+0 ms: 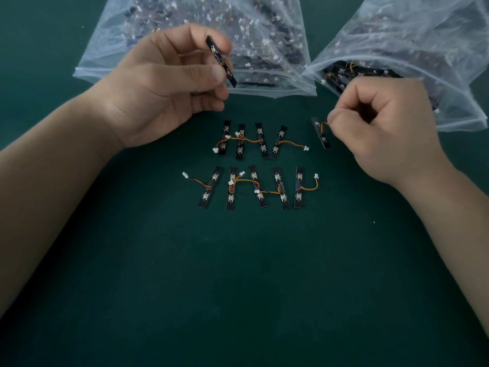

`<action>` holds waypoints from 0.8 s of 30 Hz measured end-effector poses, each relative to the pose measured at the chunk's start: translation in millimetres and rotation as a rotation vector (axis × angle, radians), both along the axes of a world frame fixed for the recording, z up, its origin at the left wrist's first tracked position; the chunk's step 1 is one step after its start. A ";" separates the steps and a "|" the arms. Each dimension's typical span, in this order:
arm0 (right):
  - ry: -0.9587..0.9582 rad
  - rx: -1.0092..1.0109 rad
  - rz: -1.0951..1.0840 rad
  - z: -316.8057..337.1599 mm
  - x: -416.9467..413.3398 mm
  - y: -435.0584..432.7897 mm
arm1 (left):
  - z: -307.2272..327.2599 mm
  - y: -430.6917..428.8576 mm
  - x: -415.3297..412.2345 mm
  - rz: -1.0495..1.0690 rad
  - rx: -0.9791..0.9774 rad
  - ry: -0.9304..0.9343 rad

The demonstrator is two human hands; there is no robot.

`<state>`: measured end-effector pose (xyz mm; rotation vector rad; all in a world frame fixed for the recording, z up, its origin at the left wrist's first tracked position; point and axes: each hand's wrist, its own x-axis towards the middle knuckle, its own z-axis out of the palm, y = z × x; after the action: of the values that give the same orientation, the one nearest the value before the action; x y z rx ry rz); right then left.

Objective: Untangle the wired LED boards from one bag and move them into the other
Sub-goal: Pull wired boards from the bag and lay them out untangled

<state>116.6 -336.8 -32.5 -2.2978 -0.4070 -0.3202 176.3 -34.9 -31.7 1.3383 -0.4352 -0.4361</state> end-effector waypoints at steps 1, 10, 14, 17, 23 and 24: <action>0.012 0.005 0.025 0.2 -0.5 -0.6 | 0.5 -0.9 -0.7 0.011 0.008 -0.002; 0.106 -0.030 0.241 5.0 -5.1 -3.7 | 5.4 -3.7 -4.8 0.027 0.024 0.007; 0.135 -0.047 0.232 4.7 -4.6 -2.4 | 6.7 -4.7 -6.0 0.046 0.032 0.000; 0.162 -0.050 0.236 5.0 -4.3 -2.2 | 9.1 -6.3 -9.1 0.088 0.083 -0.102; 0.170 -0.058 0.211 6.0 -4.6 0.6 | 23.1 -21.7 -17.0 0.069 0.471 -0.434; 0.169 -0.064 0.205 5.9 -4.6 1.2 | 25.2 -24.5 -18.1 0.076 0.531 -0.469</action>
<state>112.0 -335.6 -26.5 -2.2991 -0.5669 -0.0109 158.2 -59.4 -6.5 1.9798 -0.6813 -0.1699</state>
